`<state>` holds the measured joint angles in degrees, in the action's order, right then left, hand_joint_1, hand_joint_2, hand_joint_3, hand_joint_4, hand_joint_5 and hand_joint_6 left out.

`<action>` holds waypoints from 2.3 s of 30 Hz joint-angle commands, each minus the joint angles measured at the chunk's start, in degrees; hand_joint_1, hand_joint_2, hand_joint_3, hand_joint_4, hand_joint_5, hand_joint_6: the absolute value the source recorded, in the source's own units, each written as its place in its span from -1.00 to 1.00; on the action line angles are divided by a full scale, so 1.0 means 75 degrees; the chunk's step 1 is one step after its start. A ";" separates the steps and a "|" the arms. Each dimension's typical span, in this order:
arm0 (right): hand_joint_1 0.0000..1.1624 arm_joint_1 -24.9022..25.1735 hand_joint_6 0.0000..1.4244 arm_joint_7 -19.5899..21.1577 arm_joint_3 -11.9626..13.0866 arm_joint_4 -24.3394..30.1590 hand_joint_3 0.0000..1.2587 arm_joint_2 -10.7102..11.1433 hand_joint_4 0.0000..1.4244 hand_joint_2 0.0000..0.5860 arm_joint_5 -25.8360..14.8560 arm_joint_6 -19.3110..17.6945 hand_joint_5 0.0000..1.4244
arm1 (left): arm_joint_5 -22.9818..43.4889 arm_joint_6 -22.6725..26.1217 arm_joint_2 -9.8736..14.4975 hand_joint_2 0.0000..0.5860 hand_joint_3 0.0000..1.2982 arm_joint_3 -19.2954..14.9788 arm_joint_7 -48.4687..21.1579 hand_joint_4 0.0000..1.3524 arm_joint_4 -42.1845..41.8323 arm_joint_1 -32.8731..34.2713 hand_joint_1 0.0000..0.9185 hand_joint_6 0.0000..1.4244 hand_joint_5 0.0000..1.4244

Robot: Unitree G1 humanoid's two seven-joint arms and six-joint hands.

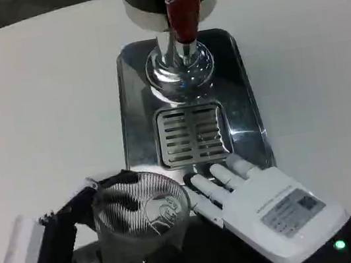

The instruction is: Grasp the cup under the faucet to collect the drink, then remove the cup.

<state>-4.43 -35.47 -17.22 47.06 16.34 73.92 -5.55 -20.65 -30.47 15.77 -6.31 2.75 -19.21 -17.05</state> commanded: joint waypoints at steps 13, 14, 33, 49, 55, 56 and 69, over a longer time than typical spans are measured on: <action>0.50 0.0067 -1.00 -0.0129 -0.0013 -0.0055 -1.00 -0.0025 -1.00 -0.03 -0.0073 -0.0057 -1.00 | 0.0165 -0.0131 0.0066 0.18 0.37 -0.0075 -0.0057 0.55 0.0016 0.0075 0.04 0.05 0.07; 0.50 0.0064 -1.00 -0.0131 -0.0011 -0.0055 -1.00 -0.0027 -1.00 -0.03 -0.0077 -0.0054 -1.00 | 0.0168 -0.0123 0.0064 0.18 0.37 -0.0075 -0.0062 0.55 0.0015 0.0075 0.04 0.05 0.07; 0.49 -0.0348 -1.00 -0.0171 0.0291 0.0235 -1.00 -0.0275 -1.00 -0.04 0.0309 0.0276 -1.00 | -0.0067 -0.0084 -0.0042 0.18 0.37 0.0048 0.0142 0.55 0.0921 0.1213 0.04 0.05 0.07; 0.50 -0.1789 -1.00 -0.0055 0.0745 0.1140 -1.00 -0.0889 -1.00 -0.03 0.0858 0.0334 -1.00 | -0.0749 -0.0502 0.0164 0.18 0.37 0.0326 0.1008 0.55 0.3577 0.3685 0.04 0.05 0.07; 0.50 -0.2055 -1.00 0.0066 0.0817 0.1217 -1.00 -0.1022 -1.00 -0.03 0.0908 0.0240 -1.00 | -0.0995 -0.0679 0.0340 0.18 0.37 0.0516 0.1521 0.55 0.4693 0.4601 0.04 0.05 0.09; 0.50 -0.2083 -1.00 0.0082 0.0827 0.1222 -1.00 -0.1040 -1.00 -0.03 0.0915 0.0228 -1.00 | -0.1028 -0.0701 0.0350 0.18 0.37 0.0542 0.1583 0.55 0.4819 0.4699 0.04 0.05 0.09; 0.50 -0.2777 -1.00 0.0386 0.1047 0.1505 -1.00 -0.1280 -1.00 -0.03 0.0865 0.0016 -1.00 | -0.1689 -0.0544 0.0102 0.18 0.37 0.1427 0.2989 0.55 0.7412 0.6600 0.04 0.05 0.10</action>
<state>-23.56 -33.67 -9.91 56.91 7.15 80.71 -4.73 -32.43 -34.30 17.41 3.12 22.00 33.86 30.31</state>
